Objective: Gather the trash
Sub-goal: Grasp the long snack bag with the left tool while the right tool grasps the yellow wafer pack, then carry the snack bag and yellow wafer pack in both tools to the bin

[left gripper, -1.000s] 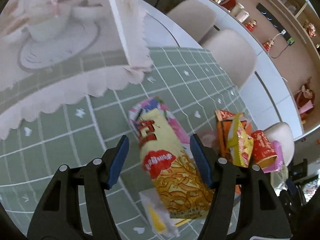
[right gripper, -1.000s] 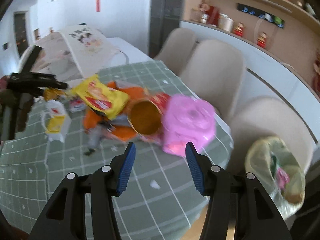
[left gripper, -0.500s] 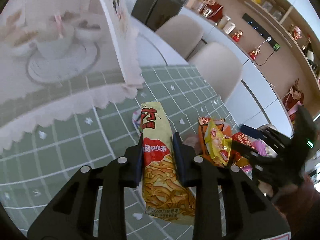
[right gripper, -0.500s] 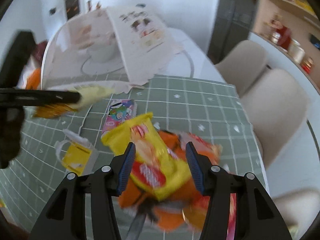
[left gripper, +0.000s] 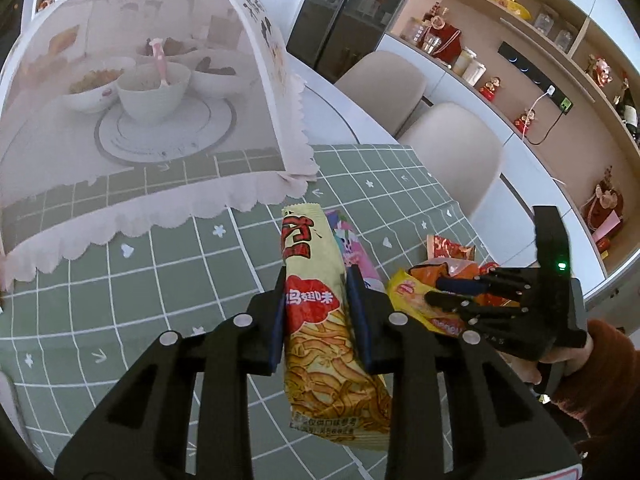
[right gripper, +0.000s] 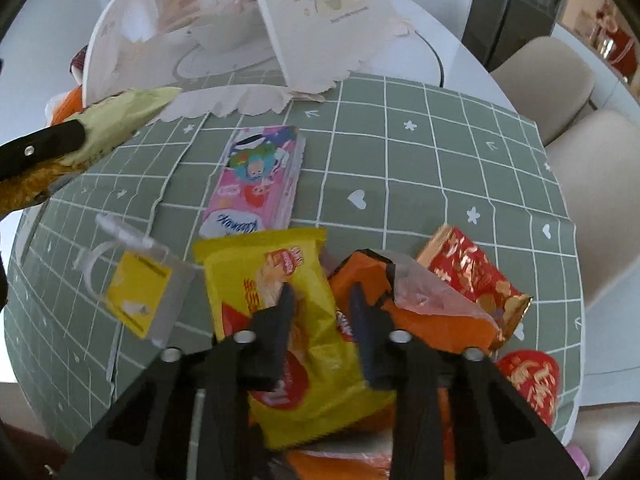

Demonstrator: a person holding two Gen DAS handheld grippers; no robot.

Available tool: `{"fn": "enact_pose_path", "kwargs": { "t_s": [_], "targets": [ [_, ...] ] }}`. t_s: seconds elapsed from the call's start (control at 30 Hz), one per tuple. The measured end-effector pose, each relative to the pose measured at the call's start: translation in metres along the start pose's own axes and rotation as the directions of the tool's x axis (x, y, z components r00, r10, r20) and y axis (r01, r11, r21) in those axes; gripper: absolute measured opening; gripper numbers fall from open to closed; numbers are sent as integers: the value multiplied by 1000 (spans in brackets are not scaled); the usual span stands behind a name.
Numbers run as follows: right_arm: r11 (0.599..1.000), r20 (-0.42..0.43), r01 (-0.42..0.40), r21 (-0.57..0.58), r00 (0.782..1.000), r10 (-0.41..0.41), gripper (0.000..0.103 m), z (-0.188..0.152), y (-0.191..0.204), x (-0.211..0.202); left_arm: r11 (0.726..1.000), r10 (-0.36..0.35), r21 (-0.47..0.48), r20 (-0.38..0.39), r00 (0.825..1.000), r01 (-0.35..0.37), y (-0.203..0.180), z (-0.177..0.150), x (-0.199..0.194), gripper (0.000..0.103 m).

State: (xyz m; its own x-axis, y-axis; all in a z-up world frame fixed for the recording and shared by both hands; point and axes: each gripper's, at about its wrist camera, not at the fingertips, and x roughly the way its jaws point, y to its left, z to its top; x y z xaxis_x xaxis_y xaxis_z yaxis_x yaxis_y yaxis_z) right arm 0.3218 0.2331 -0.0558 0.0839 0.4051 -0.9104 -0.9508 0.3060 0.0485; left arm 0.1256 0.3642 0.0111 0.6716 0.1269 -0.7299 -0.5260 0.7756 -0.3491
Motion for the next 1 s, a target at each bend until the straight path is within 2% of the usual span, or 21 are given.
{"fn": "enact_pose_path", "kwargs": {
  "t_s": [0.23, 0.63, 0.8, 1.0],
  "targets": [
    [998, 112, -17, 58, 994, 10, 9, -8, 2, -54, 1000, -22, 10, 4, 1000, 22, -8, -4, -5, 27],
    [983, 139, 61, 172, 987, -86, 9, -52, -4, -83, 996, -68, 54, 11, 998, 67, -31, -22, -21, 27],
    [977, 190, 83, 198, 974, -121, 9, -59, -4, -110, 993, -84, 83, 31, 996, 81, -46, -22, -31, 27],
    [967, 255, 131, 218, 949, -186, 9, -69, -1, -149, 987, -113, 125, 60, 992, 104, -75, -17, -48, 27]
  ]
}}
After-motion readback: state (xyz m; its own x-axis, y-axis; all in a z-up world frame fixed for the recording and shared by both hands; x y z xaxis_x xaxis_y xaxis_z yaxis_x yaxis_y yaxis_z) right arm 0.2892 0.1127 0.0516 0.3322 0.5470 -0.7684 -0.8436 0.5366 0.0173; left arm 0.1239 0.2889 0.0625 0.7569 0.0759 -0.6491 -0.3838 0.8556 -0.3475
